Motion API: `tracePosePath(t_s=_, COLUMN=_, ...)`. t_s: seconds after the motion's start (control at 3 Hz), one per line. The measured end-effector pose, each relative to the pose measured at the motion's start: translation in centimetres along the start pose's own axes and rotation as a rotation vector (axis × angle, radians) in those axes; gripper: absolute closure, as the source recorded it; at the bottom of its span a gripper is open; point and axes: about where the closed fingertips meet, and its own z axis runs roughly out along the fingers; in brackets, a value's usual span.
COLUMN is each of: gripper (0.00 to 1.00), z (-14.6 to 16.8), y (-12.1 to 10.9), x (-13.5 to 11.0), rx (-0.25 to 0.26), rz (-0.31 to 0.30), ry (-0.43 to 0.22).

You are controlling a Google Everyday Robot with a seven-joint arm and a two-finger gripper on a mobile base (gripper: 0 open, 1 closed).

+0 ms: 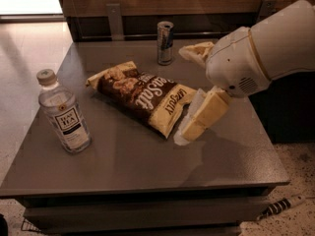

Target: Pick blue plastic bottle

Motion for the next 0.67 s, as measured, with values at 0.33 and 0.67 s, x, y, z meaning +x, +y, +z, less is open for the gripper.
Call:
tracePosePath(t_s=0.33, gripper=0.00, z=2.6, y=0.5, x=-2.2, rx=-0.042, rz=-0.018, ry=-0.091)
tracePosePath(t_s=0.67, gripper=0.00, z=5.1, y=1.0, x=-4.2, rx=-0.077, rz=-0.038, ry=-0.142)
